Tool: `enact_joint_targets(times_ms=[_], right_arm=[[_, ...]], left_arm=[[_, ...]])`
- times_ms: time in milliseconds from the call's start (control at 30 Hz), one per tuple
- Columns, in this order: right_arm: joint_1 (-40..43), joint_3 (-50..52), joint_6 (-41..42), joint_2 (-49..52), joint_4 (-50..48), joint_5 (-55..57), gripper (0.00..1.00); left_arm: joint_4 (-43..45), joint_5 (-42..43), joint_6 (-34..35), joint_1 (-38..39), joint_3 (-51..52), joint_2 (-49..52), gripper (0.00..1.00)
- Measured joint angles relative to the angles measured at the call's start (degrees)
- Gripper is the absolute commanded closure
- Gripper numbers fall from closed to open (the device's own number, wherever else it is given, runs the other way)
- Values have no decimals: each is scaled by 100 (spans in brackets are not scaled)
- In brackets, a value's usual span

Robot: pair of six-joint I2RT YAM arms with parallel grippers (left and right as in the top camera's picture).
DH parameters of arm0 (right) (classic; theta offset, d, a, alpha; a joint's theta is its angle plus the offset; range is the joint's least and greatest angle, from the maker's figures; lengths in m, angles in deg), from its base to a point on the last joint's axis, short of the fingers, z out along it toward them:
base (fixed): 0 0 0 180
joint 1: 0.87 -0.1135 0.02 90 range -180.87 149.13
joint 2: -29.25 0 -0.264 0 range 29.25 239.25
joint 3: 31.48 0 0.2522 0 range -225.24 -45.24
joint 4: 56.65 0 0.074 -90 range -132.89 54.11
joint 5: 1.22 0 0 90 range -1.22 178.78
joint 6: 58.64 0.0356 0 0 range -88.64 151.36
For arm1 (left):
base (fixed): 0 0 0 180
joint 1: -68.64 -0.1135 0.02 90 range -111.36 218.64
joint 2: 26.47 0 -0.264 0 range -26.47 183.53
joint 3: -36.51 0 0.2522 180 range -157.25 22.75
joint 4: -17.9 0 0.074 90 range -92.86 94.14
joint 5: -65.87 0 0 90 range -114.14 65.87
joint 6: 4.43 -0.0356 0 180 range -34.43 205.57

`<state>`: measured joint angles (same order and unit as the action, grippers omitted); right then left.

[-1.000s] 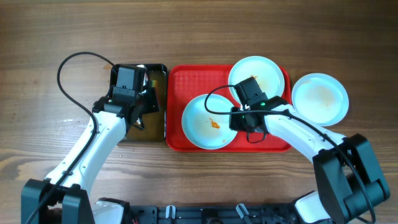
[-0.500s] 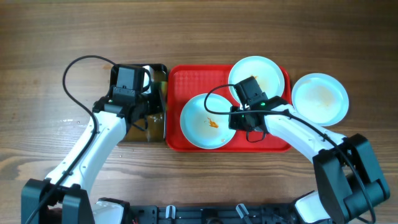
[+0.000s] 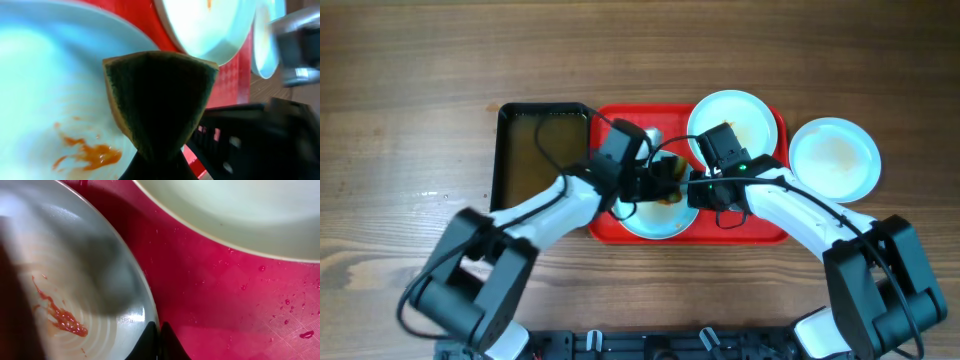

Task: Clean dirty plates on tray and stack at the side
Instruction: 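Scrub the held plate with the sponge in the left gripper, then return the sponge into the black water tray with the left gripper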

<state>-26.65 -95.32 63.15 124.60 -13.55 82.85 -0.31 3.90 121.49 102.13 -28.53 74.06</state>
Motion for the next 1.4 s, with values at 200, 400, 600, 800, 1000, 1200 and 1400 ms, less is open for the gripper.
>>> enact_joint_targets(times_ms=[200,400,600,800,1000,1200,1400], right_arm=[[0,0,0,0,0,0,96],[0,0,0,0,2,-2,96],[0,0,0,0,4,-2,96],[0,0,0,0,7,-2,96],[0,0,0,0,22,-2,96],[0,0,0,0,22,-2,96],[0,0,0,0,22,-2,96]], left_arm=[[190,76,538,42,0,586,96],[-358,-186,297,37,-149,584,96],[-994,-785,-518,-455,-179,297,96],[-1475,-1147,-1200,-717,-39,-516,96],[-2380,-2337,-1488,-1152,-42,-1740,96],[-2621,-2986,-1725,-2017,-39,-1486,96],[-2643,-3018,-1930,-2050,-39,-616,66]])
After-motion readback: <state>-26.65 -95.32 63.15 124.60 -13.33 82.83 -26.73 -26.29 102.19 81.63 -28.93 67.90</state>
